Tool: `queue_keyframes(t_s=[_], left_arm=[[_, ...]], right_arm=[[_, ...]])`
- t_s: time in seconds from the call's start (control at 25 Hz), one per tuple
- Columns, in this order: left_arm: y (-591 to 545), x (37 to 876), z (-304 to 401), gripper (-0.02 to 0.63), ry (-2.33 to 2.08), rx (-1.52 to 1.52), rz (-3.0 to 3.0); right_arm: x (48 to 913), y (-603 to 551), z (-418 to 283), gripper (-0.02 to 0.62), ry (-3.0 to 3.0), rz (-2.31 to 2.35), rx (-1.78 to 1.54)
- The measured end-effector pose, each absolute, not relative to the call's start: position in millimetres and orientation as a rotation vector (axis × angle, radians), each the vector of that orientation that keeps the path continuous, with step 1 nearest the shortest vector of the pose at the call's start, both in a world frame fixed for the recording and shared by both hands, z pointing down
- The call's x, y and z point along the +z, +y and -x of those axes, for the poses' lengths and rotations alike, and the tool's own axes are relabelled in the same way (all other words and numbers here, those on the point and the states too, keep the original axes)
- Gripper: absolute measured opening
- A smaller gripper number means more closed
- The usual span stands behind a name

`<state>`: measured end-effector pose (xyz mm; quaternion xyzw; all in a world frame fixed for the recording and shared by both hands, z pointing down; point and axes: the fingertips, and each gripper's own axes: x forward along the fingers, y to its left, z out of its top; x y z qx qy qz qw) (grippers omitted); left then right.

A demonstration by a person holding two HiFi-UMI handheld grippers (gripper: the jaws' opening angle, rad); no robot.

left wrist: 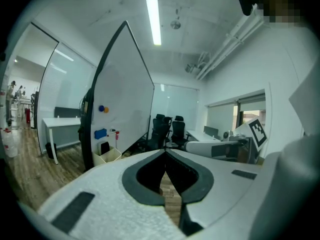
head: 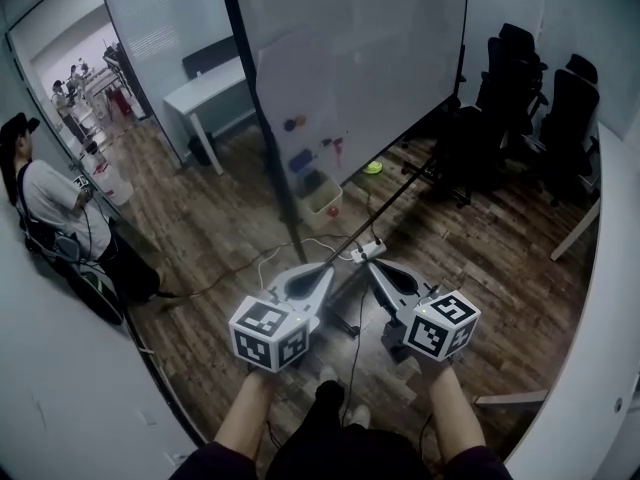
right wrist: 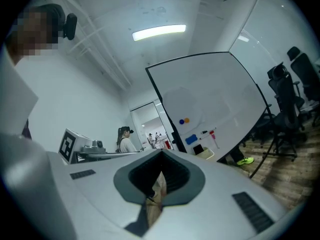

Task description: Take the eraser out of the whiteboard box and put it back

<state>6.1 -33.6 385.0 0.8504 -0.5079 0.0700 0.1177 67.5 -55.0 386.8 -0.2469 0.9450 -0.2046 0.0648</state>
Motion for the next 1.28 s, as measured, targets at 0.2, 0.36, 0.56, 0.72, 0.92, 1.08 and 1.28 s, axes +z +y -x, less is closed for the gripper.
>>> queue_keyframes(t_s=[0.2,0.36,0.56,0.72,0.92,1.08,1.28], left_arm=[[-58.0,385.3,8.5,0.005,-1.491,0.203,-2.491],[-79.3,389.9,22.3,0.005,-1.485,0.204,-2.491],[-107.1,392.9,38.5,0.005,-1.474,0.207,-2.503],[-129.9,395.5,54.6,0.005,-1.466,0.205,-2.506],[-152.9,392.2,68.0,0.005,-1.434,0.209,-2.514],[-167.3,393.2,78.5,0.005,-1.404,0.204,-2.516],[-180.0,395.9,90.1,0.005,-1.374,0.200,-2.521]], right_arm=[[387.7,-76.5,-51.0,0.003,2.851,0.740,-0.615],[390.6,-96.9,-36.2,0.003,2.846,0.746,-0.617],[397.7,-122.6,-17.5,0.003,2.847,0.753,-0.625],[399.2,-144.5,-1.8,0.003,2.840,0.763,-0.628],[397.2,-166.2,13.9,0.003,2.841,0.788,-0.640],[398.5,-180.5,23.8,0.003,2.837,0.821,-0.650],[400.9,-196.8,33.9,0.003,2.839,0.855,-0.645]])
